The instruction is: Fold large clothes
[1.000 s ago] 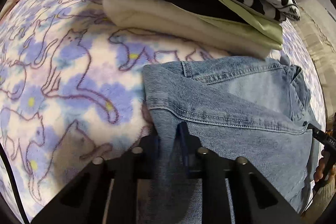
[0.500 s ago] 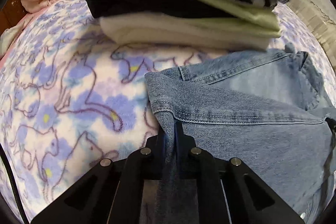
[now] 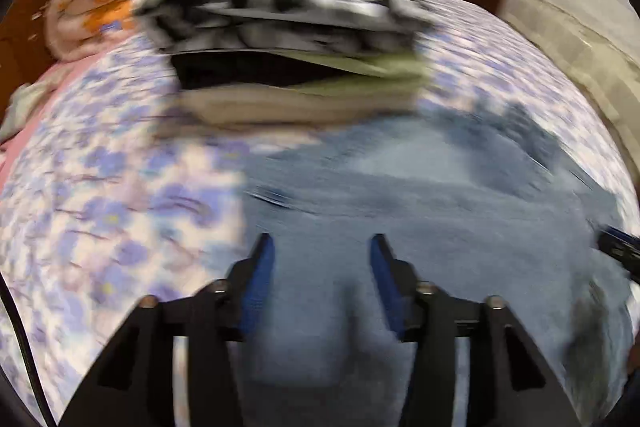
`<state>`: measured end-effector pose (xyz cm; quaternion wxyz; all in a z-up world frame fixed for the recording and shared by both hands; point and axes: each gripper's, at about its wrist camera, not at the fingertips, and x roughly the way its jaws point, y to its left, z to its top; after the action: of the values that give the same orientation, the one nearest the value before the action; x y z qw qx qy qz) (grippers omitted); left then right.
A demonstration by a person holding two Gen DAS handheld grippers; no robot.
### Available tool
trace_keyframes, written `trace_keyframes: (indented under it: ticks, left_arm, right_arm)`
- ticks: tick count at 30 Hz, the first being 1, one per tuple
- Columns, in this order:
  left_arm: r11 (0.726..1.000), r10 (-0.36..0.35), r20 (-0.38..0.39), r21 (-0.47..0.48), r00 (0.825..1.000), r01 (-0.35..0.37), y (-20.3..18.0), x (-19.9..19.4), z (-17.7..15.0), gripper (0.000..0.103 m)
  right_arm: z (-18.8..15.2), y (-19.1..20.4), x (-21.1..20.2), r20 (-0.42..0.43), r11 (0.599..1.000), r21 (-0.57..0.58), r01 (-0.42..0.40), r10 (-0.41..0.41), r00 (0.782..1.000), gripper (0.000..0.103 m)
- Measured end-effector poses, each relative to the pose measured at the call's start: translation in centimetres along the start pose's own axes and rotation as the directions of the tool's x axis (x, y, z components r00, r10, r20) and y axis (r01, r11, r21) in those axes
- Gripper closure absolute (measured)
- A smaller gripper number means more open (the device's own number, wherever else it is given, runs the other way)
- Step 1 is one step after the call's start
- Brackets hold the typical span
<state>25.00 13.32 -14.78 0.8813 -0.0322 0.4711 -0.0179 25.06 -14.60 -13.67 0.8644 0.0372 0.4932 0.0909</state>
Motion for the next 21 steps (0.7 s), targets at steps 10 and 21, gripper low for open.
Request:
trace_keyframes:
  ticks: [10,21]
  left_arm:
    - [1.0,0.005,-0.102,-0.029,0.995,-0.008,-2.7,3.3,-3.8,0.045]
    - [0.995,0.059,-0.122,-0.075,0.991,-0.069,2.5,2.7,-4.4,0.043]
  right_arm:
    - [-2.3,5.3,3.7,-0.033,0.993,-0.116,0.039,-0.044,0.998,0.08]
    - [-4.1,-6.8,1.6,-0.095,0.97,0.1,0.221,-0.212,0.973,0.097]
